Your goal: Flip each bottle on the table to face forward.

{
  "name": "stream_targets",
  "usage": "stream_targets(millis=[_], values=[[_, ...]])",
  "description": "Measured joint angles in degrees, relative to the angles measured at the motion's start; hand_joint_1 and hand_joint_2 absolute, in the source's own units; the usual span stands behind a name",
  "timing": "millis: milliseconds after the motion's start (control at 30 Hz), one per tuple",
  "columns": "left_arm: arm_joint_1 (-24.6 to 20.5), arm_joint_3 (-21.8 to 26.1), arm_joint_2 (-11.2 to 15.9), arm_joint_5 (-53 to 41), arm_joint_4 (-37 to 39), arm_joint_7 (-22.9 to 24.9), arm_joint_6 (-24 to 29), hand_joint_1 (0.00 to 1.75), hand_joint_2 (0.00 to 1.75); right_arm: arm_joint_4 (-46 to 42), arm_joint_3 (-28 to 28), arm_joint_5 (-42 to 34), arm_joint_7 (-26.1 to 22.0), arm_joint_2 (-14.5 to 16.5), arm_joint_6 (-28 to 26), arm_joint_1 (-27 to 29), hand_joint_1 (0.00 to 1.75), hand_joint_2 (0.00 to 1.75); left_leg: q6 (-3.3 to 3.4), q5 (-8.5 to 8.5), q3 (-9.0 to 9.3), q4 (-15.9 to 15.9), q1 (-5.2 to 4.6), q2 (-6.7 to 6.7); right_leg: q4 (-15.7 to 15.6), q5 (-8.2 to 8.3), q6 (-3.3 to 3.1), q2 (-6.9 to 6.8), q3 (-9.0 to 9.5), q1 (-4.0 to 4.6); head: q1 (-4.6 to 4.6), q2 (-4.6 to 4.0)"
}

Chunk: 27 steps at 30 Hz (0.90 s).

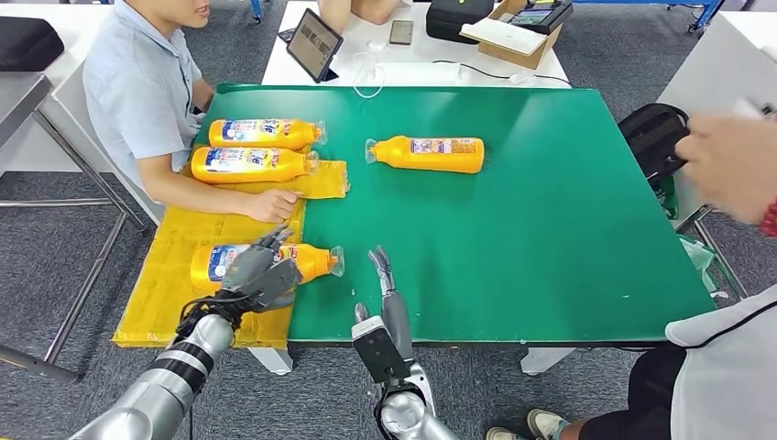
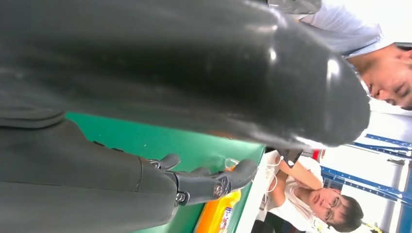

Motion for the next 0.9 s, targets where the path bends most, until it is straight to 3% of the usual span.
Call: stream_targets(millis=[133,333,467,567,700,800,900], values=[[4.14,-0.50,-0.32,7.50,-6.47,-3.08,-2.01,0.00,1.75,0.03,0.02,0.00,-0.01,-0.09,-0.10,0.17,0.00,0.00,0.01,-0.01,-0.01,0.01,-0.01,0.03,-0.01,0.00,0.00,0.01,-0.06,-0.01,-0.01,0.00],[13.34,-0.04,-3.03,29.37,-20.48,-9.03,-1.45,0.00,1.75,-0.17,0.01,-0.05,-0.01,-0.47,-1.78,0.87,0.00,0.00,0.01,0.01,-0.27,0.03,0.00,0.08,0.00,0.01,0.00,0.02,-0.33,0.01,0.00,0.00],[17.75,-0.01,-5.00,40.14,-30.59,-10.12,1.09,0.00,1.75,-1.61,-0.03,0.57,-0.01,-0.95,-3.59,1.66,0.00,0.00,0.01,0.00,-0.43,0.03,0.00,0.12,-0.01,0.01,0.01,0.02,-0.47,0.00,-0.01,0.00],[21.56,-0.02,-5.75,49.86,-38.64,-9.86,2.21,0.00,1.75,-5.18,-0.77,5.45,-0.01,-1.69,-4.91,3.41,0.00,0.00,0.00,-0.03,-0.48,0.03,0.00,0.12,-0.01,0.00,0.01,0.02,-0.54,0.01,-0.02,0.00],[25.50,-0.16,-6.05,55.37,-46.66,-9.40,2.65,0.00,1.75,-9.70,-2.70,11.55,-0.03,-2.56,-5.29,5.61,0.00,1.75,0.00,-0.05,-0.58,0.03,0.01,0.09,-0.02,-0.01,0.01,0.02,-0.65,0.02,-0.02,0.00],[28.28,-0.46,-6.03,56.12,-51.53,-10.59,3.50,0.00,1.75,-11.96,-5.42,22.47,0.80,-3.07,-5.34,7.03,0.00,1.75,-0.01,-0.05,-0.60,0.02,0.01,0.14,-0.02,-0.01,0.01,0.04,-0.67,0.02,-0.02,0.00],[32.27,-0.71,-5.69,52.17,-57.35,-14.41,6.79,0.00,1.75,-12.43,-10.73,38.97,6.98,-5.00,-5.38,7.18,0.00,1.75,0.00,-0.05,-0.60,0.03,0.00,0.08,-0.04,-0.01,0.01,0.01,-0.66,0.00,-0.03,0.00]])
